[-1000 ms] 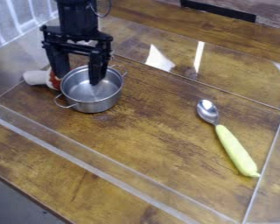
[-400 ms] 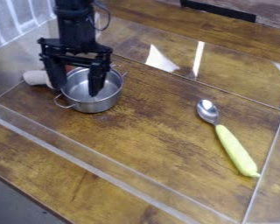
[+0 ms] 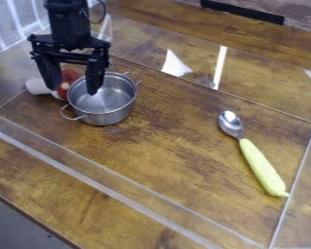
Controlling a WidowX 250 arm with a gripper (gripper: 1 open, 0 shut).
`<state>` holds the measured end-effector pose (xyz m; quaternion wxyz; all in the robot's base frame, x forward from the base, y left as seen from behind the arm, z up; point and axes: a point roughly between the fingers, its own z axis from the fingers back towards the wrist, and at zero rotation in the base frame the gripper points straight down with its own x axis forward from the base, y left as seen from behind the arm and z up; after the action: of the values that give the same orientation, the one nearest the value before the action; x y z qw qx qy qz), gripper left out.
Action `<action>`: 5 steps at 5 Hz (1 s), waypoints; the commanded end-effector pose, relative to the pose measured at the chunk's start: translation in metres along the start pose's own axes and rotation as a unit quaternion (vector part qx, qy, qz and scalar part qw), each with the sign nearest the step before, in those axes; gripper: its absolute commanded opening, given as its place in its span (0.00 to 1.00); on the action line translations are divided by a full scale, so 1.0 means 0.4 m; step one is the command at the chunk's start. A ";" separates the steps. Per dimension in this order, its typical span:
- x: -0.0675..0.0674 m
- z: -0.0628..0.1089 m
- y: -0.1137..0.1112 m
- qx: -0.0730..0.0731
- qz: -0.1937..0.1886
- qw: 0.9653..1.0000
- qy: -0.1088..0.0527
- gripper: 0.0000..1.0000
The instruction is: Put the mushroom in the silver pot
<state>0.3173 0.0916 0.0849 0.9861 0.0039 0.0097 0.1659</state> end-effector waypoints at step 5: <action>0.093 0.005 0.152 -0.011 0.093 0.995 -0.038 1.00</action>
<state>0.3302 0.1511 0.0671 0.9692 -0.0061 0.0020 0.2461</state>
